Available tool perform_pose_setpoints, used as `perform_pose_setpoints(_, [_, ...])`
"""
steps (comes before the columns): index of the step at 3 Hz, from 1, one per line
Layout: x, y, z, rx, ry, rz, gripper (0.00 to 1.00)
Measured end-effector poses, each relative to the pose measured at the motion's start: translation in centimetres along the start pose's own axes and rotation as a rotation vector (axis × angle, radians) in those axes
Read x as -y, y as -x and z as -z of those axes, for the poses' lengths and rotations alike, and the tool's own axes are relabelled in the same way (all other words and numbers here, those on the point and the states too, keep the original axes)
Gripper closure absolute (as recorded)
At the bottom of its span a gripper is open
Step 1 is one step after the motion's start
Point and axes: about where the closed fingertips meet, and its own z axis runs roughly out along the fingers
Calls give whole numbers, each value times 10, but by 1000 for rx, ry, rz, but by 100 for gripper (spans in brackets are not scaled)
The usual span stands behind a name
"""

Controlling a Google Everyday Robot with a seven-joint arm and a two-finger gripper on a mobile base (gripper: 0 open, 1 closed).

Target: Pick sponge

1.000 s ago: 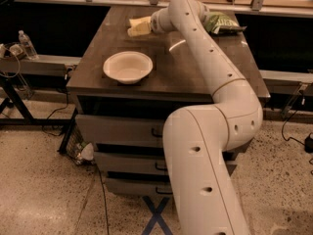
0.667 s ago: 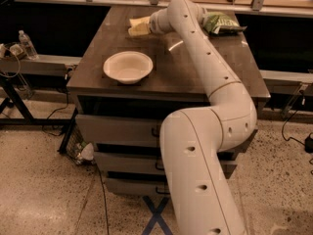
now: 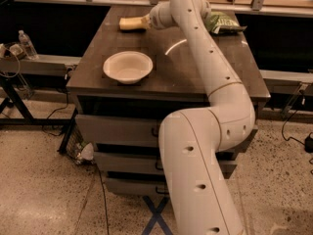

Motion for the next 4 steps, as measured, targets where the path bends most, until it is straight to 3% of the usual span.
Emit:
perform_pose_setpoints(1, [-1,18,18,14,10,70,100])
perform_pose_setpoints(2, [-7,35,38,24,33,120,100])
perform_pose_setpoints(3, [1,55,68,34,17,153,100])
perform_pose_setpoints(4, [15,105,173,49,-9,202,100])
